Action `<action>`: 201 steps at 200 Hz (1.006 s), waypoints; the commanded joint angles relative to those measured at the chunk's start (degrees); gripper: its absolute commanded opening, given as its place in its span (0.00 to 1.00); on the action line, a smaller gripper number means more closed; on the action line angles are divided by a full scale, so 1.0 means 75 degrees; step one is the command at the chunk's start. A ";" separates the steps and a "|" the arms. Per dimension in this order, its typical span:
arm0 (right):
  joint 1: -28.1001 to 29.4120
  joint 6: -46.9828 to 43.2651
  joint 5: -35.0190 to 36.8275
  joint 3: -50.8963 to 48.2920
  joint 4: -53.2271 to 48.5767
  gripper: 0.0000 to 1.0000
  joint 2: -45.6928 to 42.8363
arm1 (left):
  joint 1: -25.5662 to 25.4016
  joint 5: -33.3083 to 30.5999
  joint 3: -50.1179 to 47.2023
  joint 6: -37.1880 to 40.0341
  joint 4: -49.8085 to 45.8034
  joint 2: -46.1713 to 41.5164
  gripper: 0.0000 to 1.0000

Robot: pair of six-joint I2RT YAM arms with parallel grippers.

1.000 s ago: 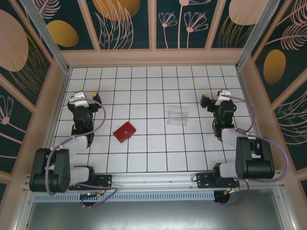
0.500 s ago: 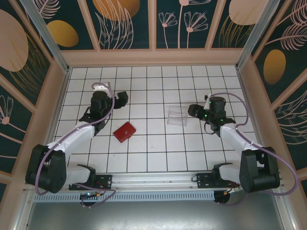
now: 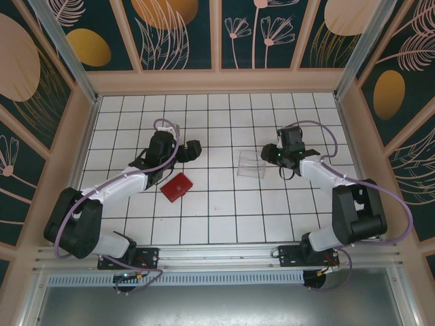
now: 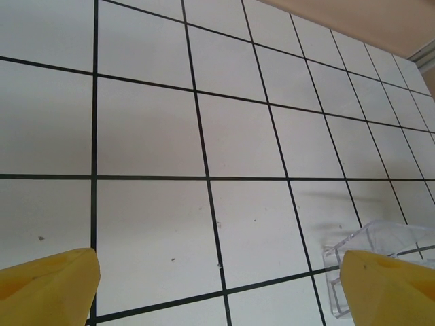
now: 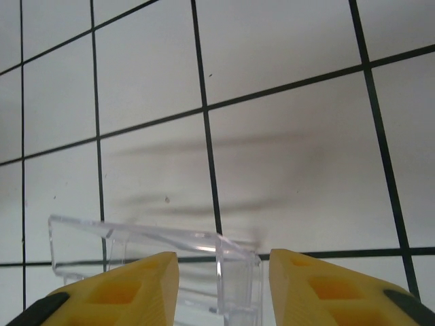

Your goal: Take the credit cards out of the card holder

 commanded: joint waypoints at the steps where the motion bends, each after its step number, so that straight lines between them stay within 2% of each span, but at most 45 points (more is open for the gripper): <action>1: 0.0071 -0.0148 0.0372 0.0269 -0.0404 0.39 0.0202 | -0.0029 -0.0177 0.0270 -0.0005 -0.0239 -0.0060 0.92; 72: 0.0221 -0.0194 0.0348 0.0448 -0.0438 0.27 0.0644 | -0.0033 -0.0226 0.0360 0.0113 -0.0434 -0.0169 0.92; 147: 0.0618 -0.0059 0.0791 0.0977 -0.0718 0.13 0.1027 | -0.0027 -0.0585 0.0368 0.0220 -0.0843 -0.0364 0.93; 201: 0.1168 0.0204 0.0945 0.1691 -0.0790 0.10 0.1608 | -0.0031 -0.1186 0.0371 0.0515 -0.1737 -0.0577 0.93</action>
